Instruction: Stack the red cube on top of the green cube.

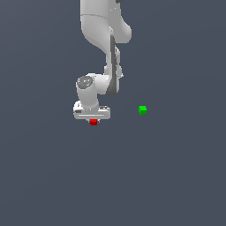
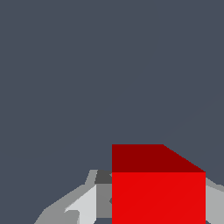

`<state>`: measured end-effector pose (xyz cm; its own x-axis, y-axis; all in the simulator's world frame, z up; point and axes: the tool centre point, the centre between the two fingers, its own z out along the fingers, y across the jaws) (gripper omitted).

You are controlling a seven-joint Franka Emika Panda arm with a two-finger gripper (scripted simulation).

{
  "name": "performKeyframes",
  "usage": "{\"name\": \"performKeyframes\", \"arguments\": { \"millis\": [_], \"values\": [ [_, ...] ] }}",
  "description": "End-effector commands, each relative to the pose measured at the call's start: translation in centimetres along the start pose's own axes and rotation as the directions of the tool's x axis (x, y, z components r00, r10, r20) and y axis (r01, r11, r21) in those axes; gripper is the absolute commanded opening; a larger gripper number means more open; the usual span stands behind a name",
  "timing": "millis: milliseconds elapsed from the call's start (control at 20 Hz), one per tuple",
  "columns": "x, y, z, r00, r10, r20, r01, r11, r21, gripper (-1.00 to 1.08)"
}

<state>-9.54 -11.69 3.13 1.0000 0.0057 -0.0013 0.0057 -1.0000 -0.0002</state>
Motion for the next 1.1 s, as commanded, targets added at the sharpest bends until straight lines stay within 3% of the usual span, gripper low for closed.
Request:
{"name": "performKeyframes", "arguments": {
  "millis": [0,600,1050],
  "values": [
    [0.0,0.0,-1.0,1.0,0.0,-0.001,0.0,1.0,0.0,-1.0],
    [0.0,0.0,-7.9,1.0,-0.001,-0.001,0.001,1.0,0.0,-1.0],
    [0.1,0.0,-8.9,1.0,-0.001,-0.001,0.001,1.0,0.0,-1.0]
  ]
}}
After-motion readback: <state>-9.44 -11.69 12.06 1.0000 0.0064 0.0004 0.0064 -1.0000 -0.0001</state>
